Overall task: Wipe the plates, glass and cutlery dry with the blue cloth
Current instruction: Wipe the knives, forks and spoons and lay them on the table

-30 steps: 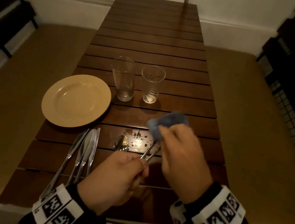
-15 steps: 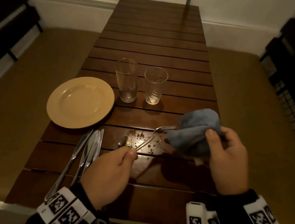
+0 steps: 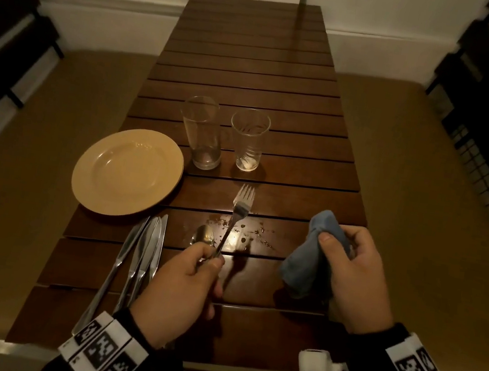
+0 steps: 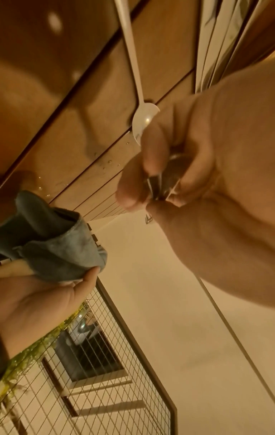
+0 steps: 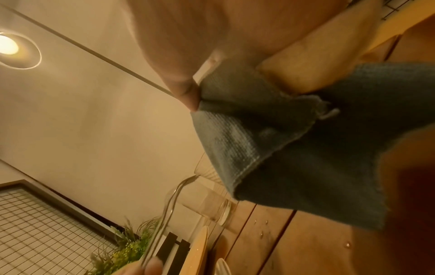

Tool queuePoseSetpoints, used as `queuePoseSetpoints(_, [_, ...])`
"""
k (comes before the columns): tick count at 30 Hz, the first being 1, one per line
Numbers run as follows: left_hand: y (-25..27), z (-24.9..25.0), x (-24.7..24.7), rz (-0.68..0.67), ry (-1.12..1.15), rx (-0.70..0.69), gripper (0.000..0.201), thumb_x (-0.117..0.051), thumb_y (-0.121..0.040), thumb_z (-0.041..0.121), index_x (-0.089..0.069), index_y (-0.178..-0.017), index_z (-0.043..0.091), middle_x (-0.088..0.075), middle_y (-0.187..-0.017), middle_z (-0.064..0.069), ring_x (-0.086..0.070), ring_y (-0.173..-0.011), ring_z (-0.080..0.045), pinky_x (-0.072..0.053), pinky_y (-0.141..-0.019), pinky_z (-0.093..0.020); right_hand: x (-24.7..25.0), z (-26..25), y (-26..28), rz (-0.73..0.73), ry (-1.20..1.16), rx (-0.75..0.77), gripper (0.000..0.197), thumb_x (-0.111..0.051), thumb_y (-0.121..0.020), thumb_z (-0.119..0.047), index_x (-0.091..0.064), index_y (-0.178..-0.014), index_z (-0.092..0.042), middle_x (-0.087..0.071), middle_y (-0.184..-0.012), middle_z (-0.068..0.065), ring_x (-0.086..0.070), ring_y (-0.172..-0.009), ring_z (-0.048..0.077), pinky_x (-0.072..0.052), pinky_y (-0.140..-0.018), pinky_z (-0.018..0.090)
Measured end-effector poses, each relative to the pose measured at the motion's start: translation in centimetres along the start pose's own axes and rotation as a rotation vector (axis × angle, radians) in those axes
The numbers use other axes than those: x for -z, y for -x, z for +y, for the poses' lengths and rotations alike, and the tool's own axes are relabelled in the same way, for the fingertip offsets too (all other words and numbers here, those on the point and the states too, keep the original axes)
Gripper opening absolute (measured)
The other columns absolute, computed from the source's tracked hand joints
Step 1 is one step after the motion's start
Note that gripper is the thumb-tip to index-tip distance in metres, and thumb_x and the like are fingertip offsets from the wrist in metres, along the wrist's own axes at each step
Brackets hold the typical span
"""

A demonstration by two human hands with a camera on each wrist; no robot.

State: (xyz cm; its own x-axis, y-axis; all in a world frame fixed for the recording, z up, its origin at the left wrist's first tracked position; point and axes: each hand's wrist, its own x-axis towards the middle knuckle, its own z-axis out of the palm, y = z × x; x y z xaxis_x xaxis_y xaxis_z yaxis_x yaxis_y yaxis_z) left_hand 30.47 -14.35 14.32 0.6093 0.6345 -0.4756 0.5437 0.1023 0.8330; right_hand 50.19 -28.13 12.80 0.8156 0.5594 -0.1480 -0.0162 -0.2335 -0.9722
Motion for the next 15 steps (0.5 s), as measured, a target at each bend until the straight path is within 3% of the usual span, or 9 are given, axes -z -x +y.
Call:
queuePoseSetpoints(3, [0.3,-0.2,-0.2,-0.052,0.163,0.009,0.014,-0.051,-0.101,0.022,-0.060,-0.112,0.024,-0.061,-0.063,-0.002,-0.051,-0.042,-0.014,-0.035,-0.037,-0.023,-0.5,-0.2,0.1,0.001,0.022,0.003,0.020,-0.061,-0.093,-0.030,-0.058,-0.109,-0.019,-0.067,-0.096,-0.004,-0.067,-0.083,0.003,-0.053,-0.068,0.023])
queuePoseSetpoints(5, [0.3,-0.2,-0.4,-0.042,0.210,0.012,0.014,-0.052,-0.100,0.020,-0.064,-0.108,0.018,-0.050,-0.054,0.003,-0.038,-0.038,-0.007,-0.029,-0.035,-0.019,-0.8,-0.5,0.0,0.014,0.017,0.018,0.020,-0.060,-0.094,-0.031,-0.057,-0.110,-0.019,-0.067,-0.098,-0.005,-0.067,-0.082,0.001,-0.054,-0.071,0.025])
queuePoseSetpoints(8, [0.3,-0.1,-0.7,-0.051,0.246,0.079,0.024,-0.048,-0.102,0.028,-0.067,-0.101,0.015,-0.041,-0.049,0.006,-0.028,-0.038,-0.009,-0.020,-0.036,-0.019,-1.6,-1.2,-0.2,0.046,0.053,0.072,0.024,-0.060,-0.094,-0.034,-0.058,-0.114,-0.021,-0.067,-0.099,-0.008,-0.066,-0.084,0.000,-0.056,-0.075,0.028])
queuePoseSetpoints(12, [0.5,0.4,-0.7,-0.119,0.443,0.151,0.028,-0.041,-0.104,0.024,-0.061,-0.108,0.005,-0.035,-0.052,-0.002,-0.022,-0.038,-0.012,-0.012,-0.042,-0.019,-2.4,-2.3,-0.3,0.069,0.173,0.181,0.027,-0.058,-0.094,-0.039,-0.058,-0.117,-0.024,-0.065,-0.100,-0.016,-0.063,-0.087,-0.005,-0.052,-0.066,0.017])
queuePoseSetpoints(15, [0.7,0.4,-0.5,-0.147,0.405,0.103,0.022,-0.043,-0.103,0.025,-0.057,-0.099,0.008,-0.043,-0.052,-0.003,-0.027,-0.038,-0.015,-0.018,-0.040,-0.019,-2.6,-2.9,-0.5,0.055,0.218,0.225,0.026,-0.056,-0.096,-0.039,-0.058,-0.117,-0.024,-0.065,-0.097,-0.017,-0.062,-0.085,-0.007,-0.053,-0.065,0.013])
